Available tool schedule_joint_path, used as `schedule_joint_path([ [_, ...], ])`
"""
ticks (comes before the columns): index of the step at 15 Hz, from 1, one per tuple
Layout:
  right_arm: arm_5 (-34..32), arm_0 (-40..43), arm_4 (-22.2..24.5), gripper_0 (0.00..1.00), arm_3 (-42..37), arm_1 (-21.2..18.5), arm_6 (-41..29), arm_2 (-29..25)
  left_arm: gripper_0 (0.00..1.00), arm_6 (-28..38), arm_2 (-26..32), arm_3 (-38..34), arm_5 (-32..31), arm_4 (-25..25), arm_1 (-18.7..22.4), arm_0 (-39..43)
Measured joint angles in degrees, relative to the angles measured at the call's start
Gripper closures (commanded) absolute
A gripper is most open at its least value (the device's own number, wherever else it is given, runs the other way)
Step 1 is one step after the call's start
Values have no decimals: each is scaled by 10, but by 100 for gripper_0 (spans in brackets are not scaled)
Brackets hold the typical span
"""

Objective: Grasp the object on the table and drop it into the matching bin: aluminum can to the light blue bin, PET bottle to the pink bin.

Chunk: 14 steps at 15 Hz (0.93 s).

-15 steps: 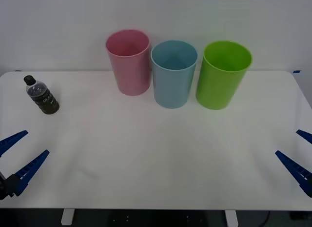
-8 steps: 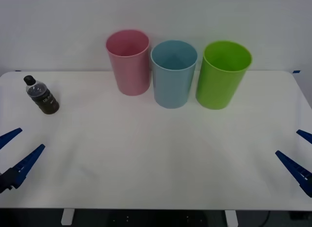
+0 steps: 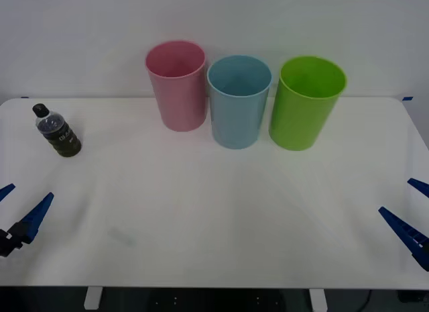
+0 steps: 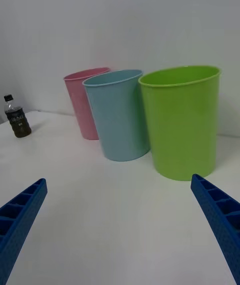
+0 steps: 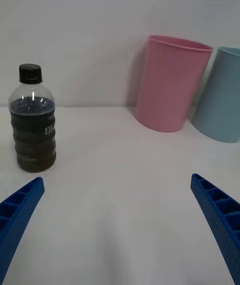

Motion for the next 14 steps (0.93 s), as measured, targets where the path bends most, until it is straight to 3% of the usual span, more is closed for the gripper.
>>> schedule_joint_path([
  [5,0,0,0,0,0,0,0,0,0,-10,-24,31,94,-4,0,-22],
  [14,0,0,0,0,0,0,0,0,0,-23,-23,164,128,-31,0,-148],
])
